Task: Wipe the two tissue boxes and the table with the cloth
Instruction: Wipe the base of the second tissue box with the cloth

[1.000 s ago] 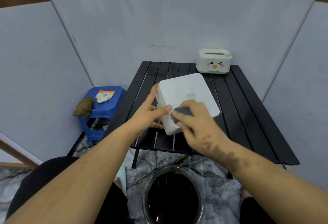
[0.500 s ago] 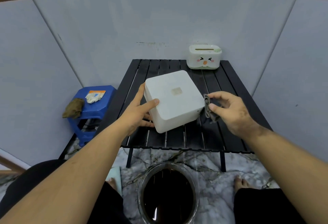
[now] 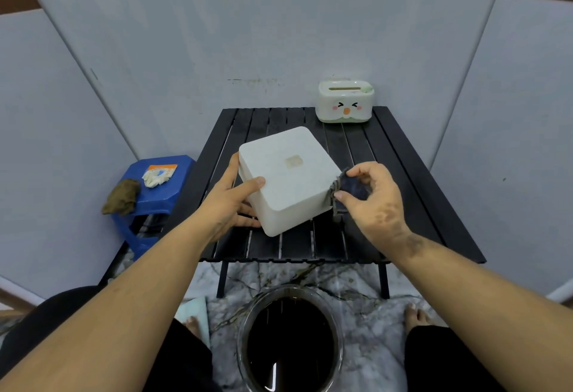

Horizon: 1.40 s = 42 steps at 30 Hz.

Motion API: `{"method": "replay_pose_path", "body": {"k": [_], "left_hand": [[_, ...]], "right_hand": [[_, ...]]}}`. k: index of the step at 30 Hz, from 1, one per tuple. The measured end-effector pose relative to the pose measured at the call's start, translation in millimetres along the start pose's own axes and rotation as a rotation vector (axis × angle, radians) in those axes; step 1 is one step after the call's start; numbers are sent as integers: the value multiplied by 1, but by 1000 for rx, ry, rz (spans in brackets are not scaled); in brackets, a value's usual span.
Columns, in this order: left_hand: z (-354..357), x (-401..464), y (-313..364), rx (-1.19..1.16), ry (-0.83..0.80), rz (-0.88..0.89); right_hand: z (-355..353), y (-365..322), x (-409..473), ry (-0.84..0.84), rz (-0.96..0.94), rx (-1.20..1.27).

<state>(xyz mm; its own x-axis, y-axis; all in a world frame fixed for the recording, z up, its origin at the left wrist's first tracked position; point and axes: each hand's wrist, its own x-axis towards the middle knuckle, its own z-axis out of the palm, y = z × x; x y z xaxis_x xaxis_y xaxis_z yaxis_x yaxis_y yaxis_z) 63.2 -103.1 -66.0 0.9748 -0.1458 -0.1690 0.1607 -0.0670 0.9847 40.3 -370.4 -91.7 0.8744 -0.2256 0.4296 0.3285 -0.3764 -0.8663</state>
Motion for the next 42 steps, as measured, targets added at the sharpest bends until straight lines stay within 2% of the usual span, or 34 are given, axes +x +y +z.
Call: {"method": "replay_pose_path", "body": {"k": [7,13,20,25,28,30,33,35,39,42], "left_hand": [[-2,2,-2,-5,-10,-7],[-1,3,-3,-2,-6,-15],[-1,4,-3,-10,-9,-20],[1,1,-2,41,-20,51],[6,-3,-1,74,-17,99],[9,-5,-1,84,-14,123],[10,-7,-3,123,-16,167],[10,-9,-2,125,-36,184],[11,-11,0,101,-37,178],[12,-10,0,118,-43,178]], "right_hand": [[3,8,-7,-93,2,-55],[-13,-3,15,-110,62,65],[-10,10,15,-168,155,96],[-27,-21,33,-239,34,136],[-17,-36,27,-223,-173,-207],[4,-46,11,-210,-388,-303],[35,-57,-20,-374,-531,-273],[31,-52,-15,-433,-602,-299],[-5,-33,22,-131,-414,-330],[9,-35,13,-68,-377,-377]]}}
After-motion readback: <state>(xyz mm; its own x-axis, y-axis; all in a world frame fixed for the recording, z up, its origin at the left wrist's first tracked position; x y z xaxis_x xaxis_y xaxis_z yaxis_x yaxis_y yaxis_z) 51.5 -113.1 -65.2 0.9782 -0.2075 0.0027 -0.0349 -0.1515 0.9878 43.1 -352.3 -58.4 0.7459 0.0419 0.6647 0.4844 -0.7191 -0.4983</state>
